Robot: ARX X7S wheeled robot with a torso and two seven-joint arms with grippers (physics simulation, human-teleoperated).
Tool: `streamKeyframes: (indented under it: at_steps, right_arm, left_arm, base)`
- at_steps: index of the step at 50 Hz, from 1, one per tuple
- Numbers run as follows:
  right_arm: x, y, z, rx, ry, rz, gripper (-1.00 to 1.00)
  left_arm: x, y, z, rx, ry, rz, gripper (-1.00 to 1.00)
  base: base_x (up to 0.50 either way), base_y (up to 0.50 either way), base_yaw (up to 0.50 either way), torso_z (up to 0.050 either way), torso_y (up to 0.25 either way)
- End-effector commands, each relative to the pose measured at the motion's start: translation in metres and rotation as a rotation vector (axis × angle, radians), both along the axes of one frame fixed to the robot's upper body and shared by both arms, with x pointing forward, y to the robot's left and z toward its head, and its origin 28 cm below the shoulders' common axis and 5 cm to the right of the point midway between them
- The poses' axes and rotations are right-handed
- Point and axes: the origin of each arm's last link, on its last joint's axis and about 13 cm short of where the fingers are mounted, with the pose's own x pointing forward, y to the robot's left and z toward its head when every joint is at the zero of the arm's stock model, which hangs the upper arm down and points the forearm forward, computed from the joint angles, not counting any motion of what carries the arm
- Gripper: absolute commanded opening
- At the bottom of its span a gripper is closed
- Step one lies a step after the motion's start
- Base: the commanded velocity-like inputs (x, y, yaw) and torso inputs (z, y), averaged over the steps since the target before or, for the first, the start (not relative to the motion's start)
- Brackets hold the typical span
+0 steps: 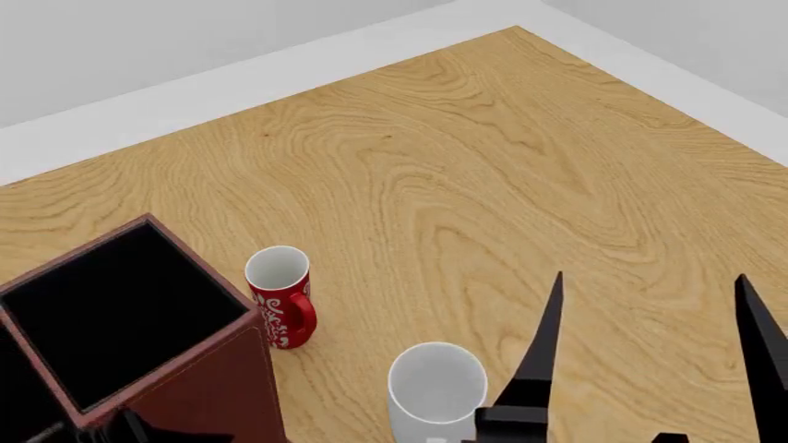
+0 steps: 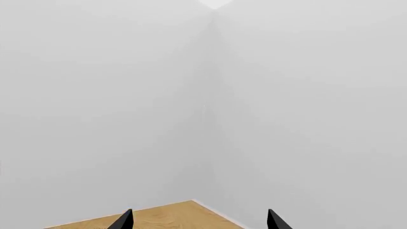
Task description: Pick up the book and place it in the right compartment of the caddy.
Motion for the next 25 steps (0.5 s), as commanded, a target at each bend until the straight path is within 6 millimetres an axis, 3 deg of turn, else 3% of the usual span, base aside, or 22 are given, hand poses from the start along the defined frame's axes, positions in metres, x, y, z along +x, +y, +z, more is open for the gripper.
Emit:
streamKeyframes:
  at_steps: [1,25]
  right_arm:
    - [0.000,0.000,0.000,0.002,-0.001,0.002,1.00]
    - [0.001,0.000,-0.001,0.006,0.000,0.010,1.00]
  left_arm:
    - [0.001,0.000,-0.013,-0.002,-0.007,0.003,1.00]
    - [0.009,0.000,-0.035,0.064,-0.002,0.004,1.00]
  base:
    - [0.00,0.00,0.00,0.000,0.000]
    - [0.00,0.00,0.00,0.000,0.000]
